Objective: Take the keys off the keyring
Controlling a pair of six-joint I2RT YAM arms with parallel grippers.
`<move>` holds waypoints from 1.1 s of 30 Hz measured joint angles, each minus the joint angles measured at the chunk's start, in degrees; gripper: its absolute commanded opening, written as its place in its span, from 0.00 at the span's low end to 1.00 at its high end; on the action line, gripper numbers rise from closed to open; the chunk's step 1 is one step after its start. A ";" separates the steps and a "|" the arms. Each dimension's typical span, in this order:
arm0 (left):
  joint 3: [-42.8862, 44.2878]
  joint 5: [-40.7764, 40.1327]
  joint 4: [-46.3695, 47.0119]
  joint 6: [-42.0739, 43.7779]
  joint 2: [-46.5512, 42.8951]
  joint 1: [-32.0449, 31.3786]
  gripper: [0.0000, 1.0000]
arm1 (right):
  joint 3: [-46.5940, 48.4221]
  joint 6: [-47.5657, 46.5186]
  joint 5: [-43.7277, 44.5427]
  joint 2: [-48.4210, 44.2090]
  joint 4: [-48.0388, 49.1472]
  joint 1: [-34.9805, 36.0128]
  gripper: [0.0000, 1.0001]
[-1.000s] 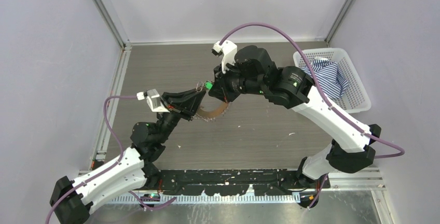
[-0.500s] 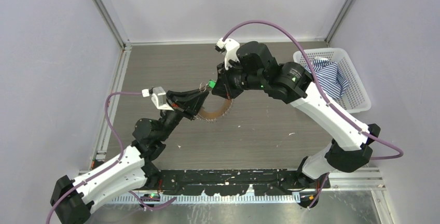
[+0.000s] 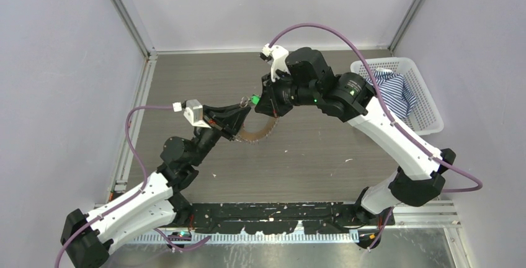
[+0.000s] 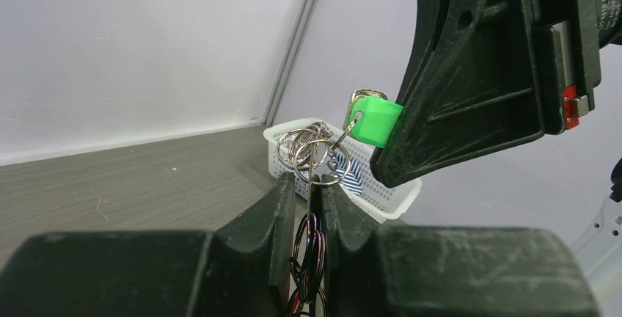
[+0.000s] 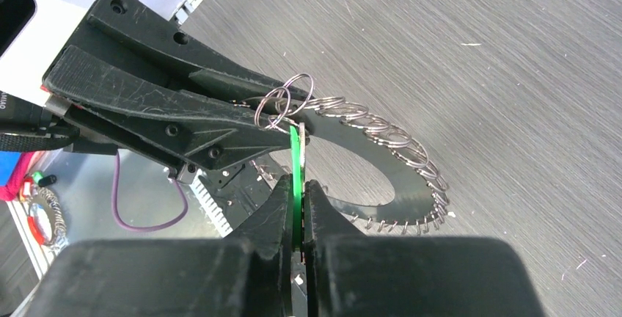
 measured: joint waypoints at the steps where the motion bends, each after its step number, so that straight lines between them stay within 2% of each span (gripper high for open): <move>1: 0.04 -0.11 -0.02 0.00 0.04 0.00 0.00 | -0.20 0.02 -0.50 -0.11 0.13 -0.13 0.01; 10: 1.27 -0.20 -1.07 -0.02 0.57 0.00 0.00 | -1.11 -0.02 -3.08 -1.05 0.79 -0.46 0.01; 21: 1.55 1.25 -2.27 0.00 0.57 0.02 0.00 | -5.46 3.06 -1.75 -2.29 2.84 -0.46 0.01; 33: 2.58 2.49 -2.80 0.17 1.20 0.39 0.00 | -5.62 4.52 -2.27 -2.27 2.64 -0.52 0.01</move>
